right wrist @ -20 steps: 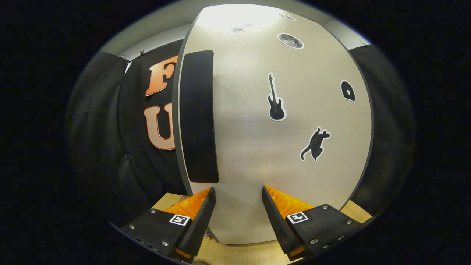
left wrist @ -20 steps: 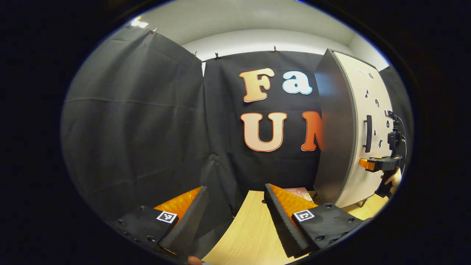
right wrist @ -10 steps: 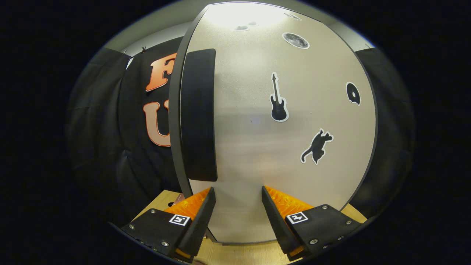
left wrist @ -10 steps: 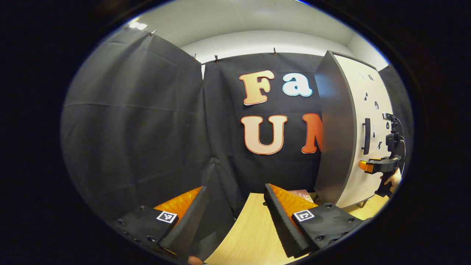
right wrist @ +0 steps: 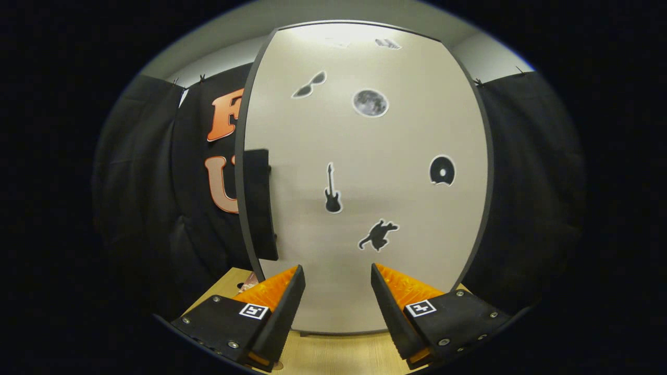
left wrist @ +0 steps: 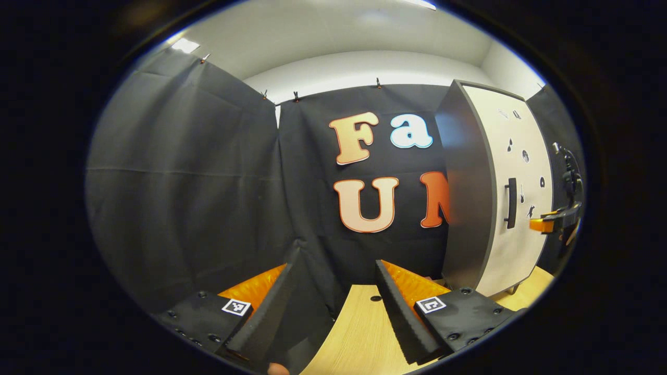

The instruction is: Open the cabinet door with the right hand, grasp the bottle in the cabinet with the left hand and place it on the coaster, then close the cabinet door with the right hand.

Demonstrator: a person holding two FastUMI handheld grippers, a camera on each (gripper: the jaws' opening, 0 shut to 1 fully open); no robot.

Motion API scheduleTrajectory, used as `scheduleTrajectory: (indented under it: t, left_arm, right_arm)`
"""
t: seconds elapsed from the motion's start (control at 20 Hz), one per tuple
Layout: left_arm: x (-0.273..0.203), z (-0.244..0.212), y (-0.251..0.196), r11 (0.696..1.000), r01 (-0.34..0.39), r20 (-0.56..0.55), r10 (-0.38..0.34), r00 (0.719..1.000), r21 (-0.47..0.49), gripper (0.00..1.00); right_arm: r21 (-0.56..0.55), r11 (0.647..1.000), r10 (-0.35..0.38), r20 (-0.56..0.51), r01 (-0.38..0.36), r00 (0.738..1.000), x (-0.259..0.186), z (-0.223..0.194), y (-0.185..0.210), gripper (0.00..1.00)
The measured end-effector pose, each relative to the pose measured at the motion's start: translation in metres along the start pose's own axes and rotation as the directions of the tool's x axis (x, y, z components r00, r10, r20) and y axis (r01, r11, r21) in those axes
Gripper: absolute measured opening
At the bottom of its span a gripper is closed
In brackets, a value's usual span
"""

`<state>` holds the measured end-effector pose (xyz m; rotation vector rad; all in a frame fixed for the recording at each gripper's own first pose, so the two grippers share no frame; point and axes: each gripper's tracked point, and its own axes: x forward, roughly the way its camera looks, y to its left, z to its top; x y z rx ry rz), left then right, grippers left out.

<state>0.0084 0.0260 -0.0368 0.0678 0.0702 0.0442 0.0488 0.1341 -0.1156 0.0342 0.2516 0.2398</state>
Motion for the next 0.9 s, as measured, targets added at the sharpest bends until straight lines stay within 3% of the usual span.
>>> scheduleTrajectory:
  t: [0.35, 0.6, 0.9]
  left_arm:
    - [-0.004, 0.041, 0.008, 1.0, 0.011, 0.058, -0.009, 0.998, -0.023, 0.99]
    - [-0.008, 0.064, 0.009, 1.0, 0.012, 0.081, -0.01, 0.997, -0.02, 0.99]
    - [-0.01, 0.084, 0.009, 1.0, 0.016, 0.118, -0.014, 0.993, -0.014, 0.99]
  right_arm:
    - [-0.026, 0.996, -0.085, 0.099, 0.088, 0.991, -0.083, 0.055, -0.065, 0.8]
    - [-0.046, 0.977, -0.2, 0.154, 0.209, 0.968, -0.134, 0.08, -0.112, 0.81]
    - [-0.021, 0.96, -0.27, 0.186, 0.279, 0.945, -0.182, 0.093, -0.143, 0.8]
